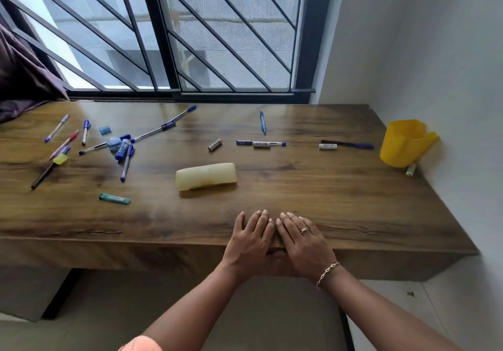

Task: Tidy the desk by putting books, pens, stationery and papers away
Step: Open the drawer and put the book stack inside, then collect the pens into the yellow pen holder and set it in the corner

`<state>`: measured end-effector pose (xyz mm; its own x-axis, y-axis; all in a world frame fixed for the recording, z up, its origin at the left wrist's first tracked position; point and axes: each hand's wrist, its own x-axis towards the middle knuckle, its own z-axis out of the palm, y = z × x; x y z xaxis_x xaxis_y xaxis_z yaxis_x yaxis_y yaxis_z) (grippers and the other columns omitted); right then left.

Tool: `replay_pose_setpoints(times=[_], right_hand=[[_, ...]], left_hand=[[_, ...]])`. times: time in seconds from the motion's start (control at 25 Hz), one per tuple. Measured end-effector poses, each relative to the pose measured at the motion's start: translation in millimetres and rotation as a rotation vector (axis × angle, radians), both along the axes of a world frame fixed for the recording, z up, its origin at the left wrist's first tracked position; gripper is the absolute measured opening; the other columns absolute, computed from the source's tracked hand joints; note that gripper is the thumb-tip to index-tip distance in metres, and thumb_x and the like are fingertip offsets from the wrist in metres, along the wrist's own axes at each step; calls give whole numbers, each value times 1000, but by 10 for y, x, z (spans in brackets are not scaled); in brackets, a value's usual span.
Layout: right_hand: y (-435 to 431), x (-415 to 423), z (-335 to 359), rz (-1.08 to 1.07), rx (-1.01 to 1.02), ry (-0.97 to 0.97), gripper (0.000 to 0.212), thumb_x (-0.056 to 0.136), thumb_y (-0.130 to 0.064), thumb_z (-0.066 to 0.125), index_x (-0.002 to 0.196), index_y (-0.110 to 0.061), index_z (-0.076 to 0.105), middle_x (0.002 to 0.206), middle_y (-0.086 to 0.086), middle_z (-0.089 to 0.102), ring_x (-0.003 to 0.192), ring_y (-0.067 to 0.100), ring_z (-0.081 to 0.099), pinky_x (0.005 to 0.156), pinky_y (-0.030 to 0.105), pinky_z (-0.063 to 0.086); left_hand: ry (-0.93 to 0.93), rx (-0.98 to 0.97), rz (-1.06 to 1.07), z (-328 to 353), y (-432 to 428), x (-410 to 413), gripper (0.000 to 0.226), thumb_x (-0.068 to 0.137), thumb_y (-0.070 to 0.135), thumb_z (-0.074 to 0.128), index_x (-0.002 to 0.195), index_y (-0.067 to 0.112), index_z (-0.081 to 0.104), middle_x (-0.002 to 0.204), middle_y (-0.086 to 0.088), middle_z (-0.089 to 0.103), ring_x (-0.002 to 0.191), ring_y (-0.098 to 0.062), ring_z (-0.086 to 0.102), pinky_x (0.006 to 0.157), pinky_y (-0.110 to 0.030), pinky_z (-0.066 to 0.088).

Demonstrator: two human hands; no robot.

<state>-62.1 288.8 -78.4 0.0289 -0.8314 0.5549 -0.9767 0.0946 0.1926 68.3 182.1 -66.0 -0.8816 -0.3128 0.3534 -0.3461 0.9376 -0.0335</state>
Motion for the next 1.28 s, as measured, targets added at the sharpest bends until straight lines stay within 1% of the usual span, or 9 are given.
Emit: replay_pose_setpoints(times=[0.28, 0.44, 0.56, 0.72, 0.84, 1.0, 1.08, 1.16, 1.28], right_hand=[[-20, 33, 33, 19, -7, 4, 41, 82, -20, 37, 117, -4, 53, 111, 14, 68, 104, 28, 65, 89, 38, 53], [-26, 33, 98, -1, 38, -109, 48, 86, -34, 35, 108, -7, 68, 108, 10, 68, 108, 24, 53, 88, 33, 54], [-86, 9, 174, 18, 66, -201, 59, 97, -41, 21, 102, -10, 71, 104, 4, 70, 108, 17, 54, 85, 26, 55], [-257, -88, 316, -90, 192, -237, 59, 91, -43, 27, 107, -5, 69, 113, 11, 68, 113, 24, 58, 106, 27, 29], [-362, -207, 383, -133, 256, -282, 58, 96, -46, 17, 122, -6, 51, 123, 17, 61, 125, 29, 42, 113, 29, 5], [-533, -380, 432, -148, 200, -318, 65, 96, -53, 2, 125, -9, 40, 129, 17, 57, 145, 18, -8, 112, 31, 5], [-667, -444, 444, -163, 149, -278, 67, 95, -54, 3, 125, -8, 42, 130, 17, 56, 144, 15, -15, 112, 32, 5], [-802, -490, 448, -144, 124, -250, 75, 96, -54, 3, 123, -4, 52, 130, 18, 56, 146, 19, -5, 111, 33, 6], [-992, -603, 501, -171, 210, -260, 82, 96, -52, 0, 115, -3, 63, 126, 18, 59, 128, 28, 46, 111, 31, 6]], left_hand=[[27, -101, 7, -12, 5, -5, 41, 81, 44, 38, 106, 13, 46, 110, -8, 69, 107, -23, 62, 83, -46, 54], [-56, 9, 24, 27, 5, 11, 59, 78, 60, 33, 111, 13, 48, 112, -7, 68, 111, -23, 55, 92, -43, 51], [-132, 111, 59, 133, -24, 18, 79, 85, 73, 19, 118, 12, 57, 121, -7, 64, 118, -23, 56, 103, -41, 32], [-149, 166, 134, 335, -101, -63, 85, 91, 67, 12, 125, 5, 58, 135, -15, 53, 144, -25, 13, 111, -38, 14], [-106, 181, 218, 441, -204, -95, 79, 95, 60, 10, 128, 5, 55, 138, -16, 50, 146, -19, -11, 113, -36, 10], [-81, 180, 326, 545, -407, -130, 80, 95, 60, 7, 126, 6, 58, 136, -15, 53, 145, -18, -13, 111, -35, 7], [-71, 169, 346, 570, -524, -185, 80, 95, 60, 8, 127, 5, 56, 137, -15, 51, 146, -20, -8, 111, -35, 8], [-72, 177, 322, 560, -648, -267, 80, 95, 61, 8, 129, 4, 54, 138, -16, 51, 144, -26, 10, 111, -36, 9], [-142, 187, 270, 574, -829, -430, 84, 94, 61, 5, 125, 5, 59, 135, -15, 54, 132, -27, 43, 110, -36, 9]])
